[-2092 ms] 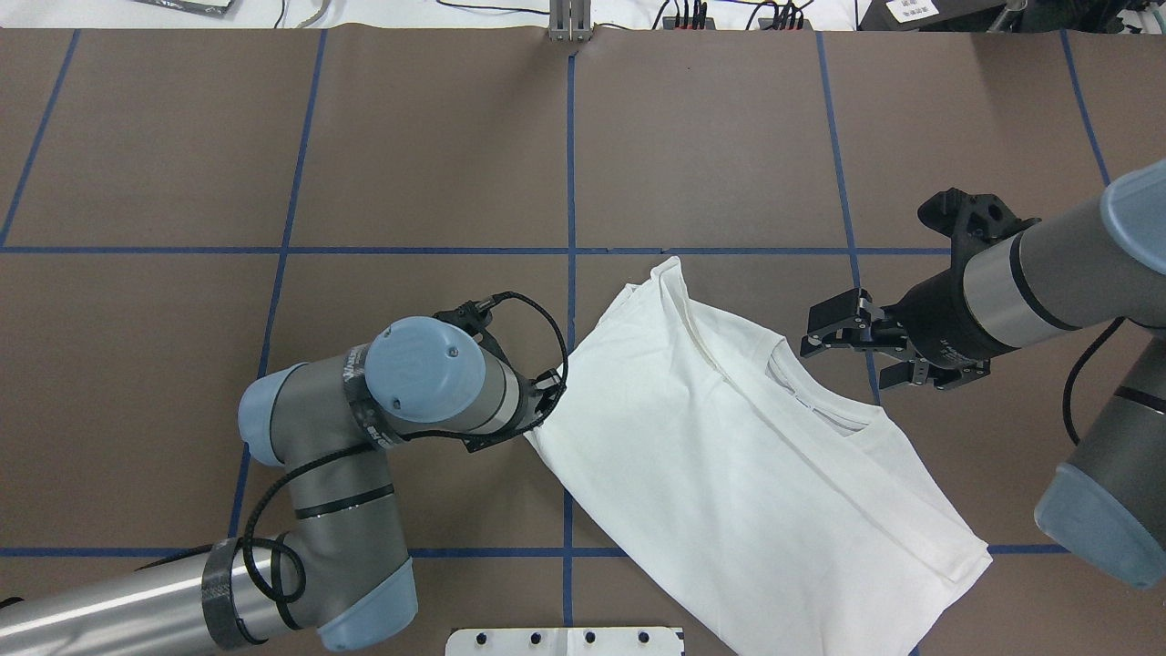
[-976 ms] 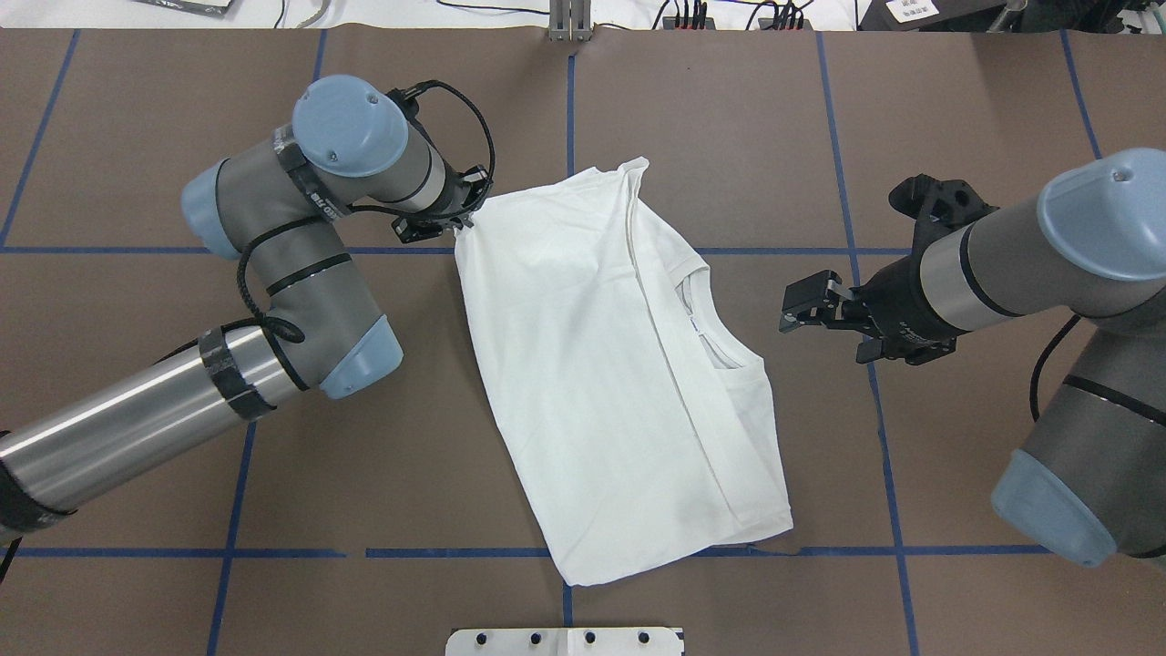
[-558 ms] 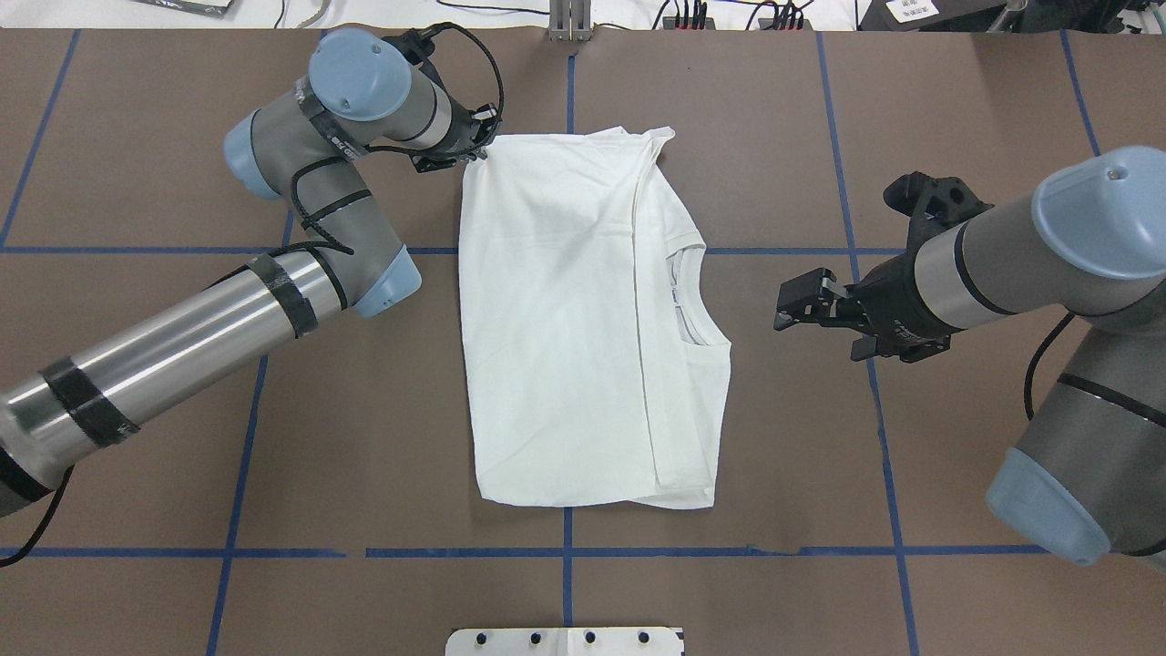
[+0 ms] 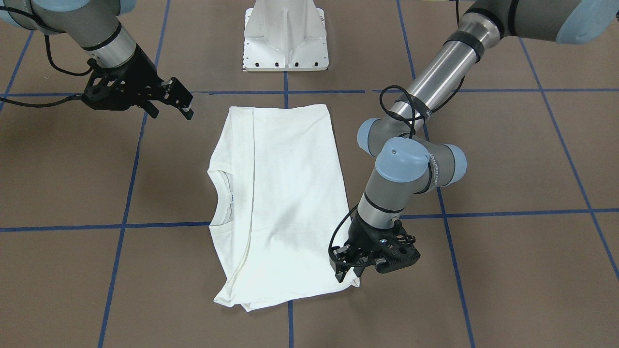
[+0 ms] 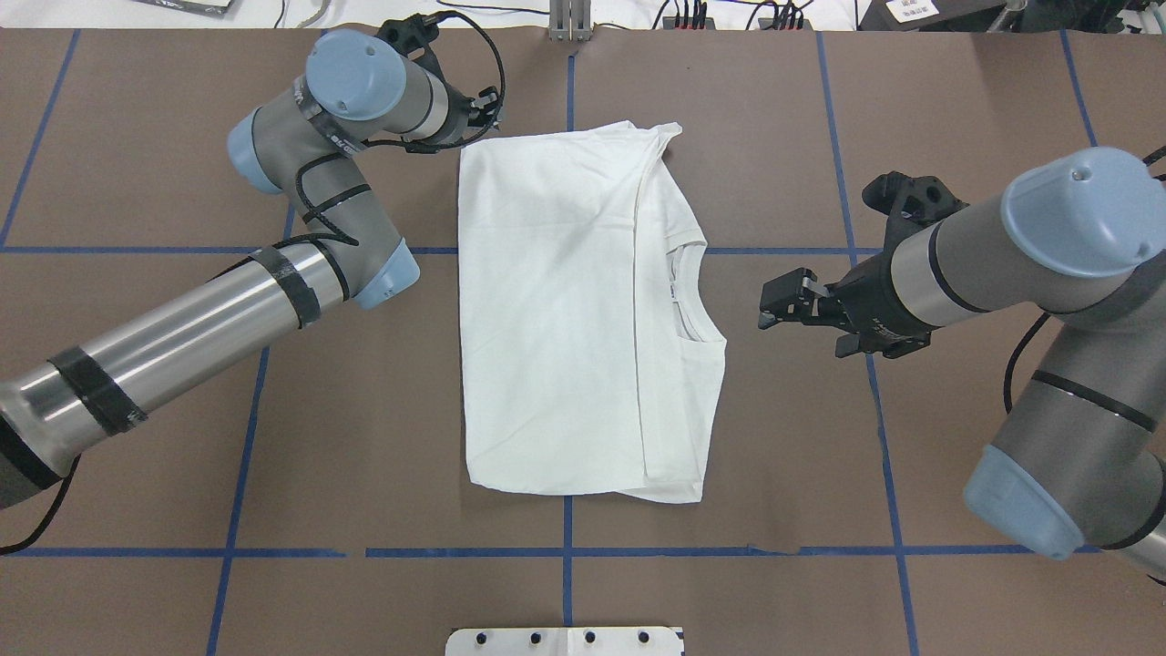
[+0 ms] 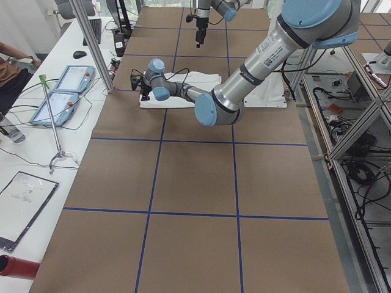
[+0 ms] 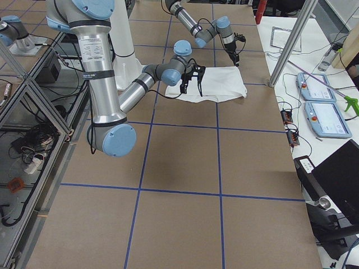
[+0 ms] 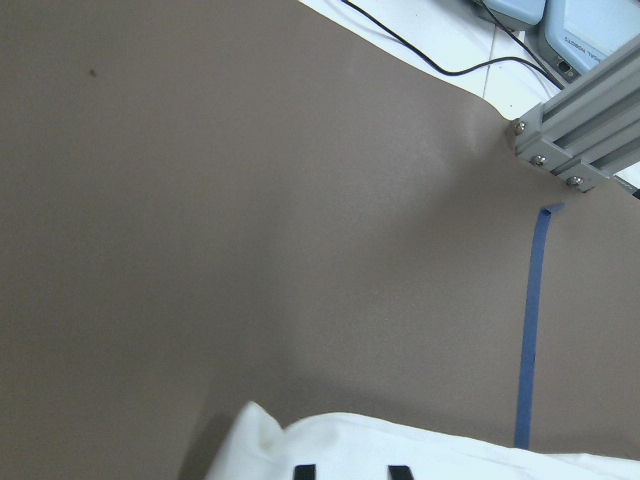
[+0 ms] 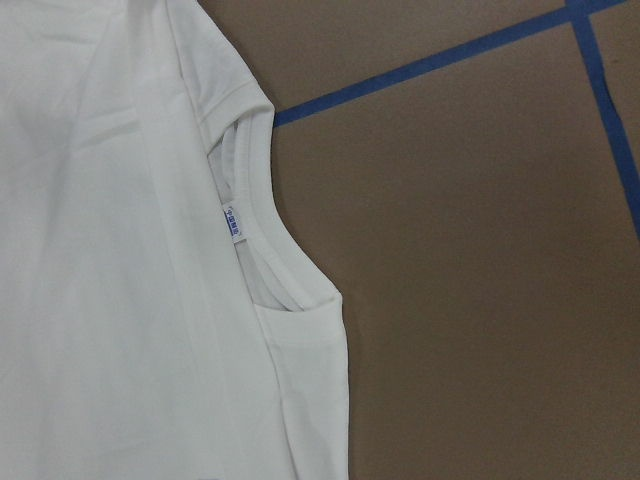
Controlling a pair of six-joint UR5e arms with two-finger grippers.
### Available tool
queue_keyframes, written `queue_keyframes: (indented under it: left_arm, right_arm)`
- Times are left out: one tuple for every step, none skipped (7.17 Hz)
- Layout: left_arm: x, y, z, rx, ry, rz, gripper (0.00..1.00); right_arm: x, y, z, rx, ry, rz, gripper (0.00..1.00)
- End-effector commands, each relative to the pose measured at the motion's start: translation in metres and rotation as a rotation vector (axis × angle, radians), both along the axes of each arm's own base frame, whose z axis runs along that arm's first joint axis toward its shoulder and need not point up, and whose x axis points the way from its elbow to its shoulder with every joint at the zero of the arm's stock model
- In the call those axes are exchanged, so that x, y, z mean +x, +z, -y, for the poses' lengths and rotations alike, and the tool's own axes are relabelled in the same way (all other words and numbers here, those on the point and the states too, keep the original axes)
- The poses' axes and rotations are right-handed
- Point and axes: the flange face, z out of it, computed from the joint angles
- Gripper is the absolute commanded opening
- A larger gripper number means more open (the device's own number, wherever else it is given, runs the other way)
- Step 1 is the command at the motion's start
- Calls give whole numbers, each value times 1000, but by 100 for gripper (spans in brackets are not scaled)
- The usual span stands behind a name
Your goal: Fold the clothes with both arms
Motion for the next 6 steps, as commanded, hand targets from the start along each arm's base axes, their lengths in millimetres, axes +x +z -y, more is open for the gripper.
queue_keyframes:
  left_arm:
    - [-29, 17, -11, 2, 68, 0, 100]
    - [-50, 26, -38, -13, 97, -6, 100]
    - [-68, 28, -59, -29, 100, 6, 100]
    - [-84, 17, -78, -35, 102, 10, 100]
    - [-95, 7, -102, -45, 120, 14, 100]
    - [-107, -6, -125, -55, 156, -1, 100]
  right_arm:
    - [-19, 6, 8, 108, -53, -52, 100]
    - [-34, 6, 7, 155, -72, -75, 100]
    - [-56, 6, 1, 199, -87, -135, 100]
    - [-82, -7, 5, 212, -87, -209, 100]
    - [-107, -26, 18, 215, -97, -247, 100]
    - [-133, -33, 31, 215, -111, -268, 100]
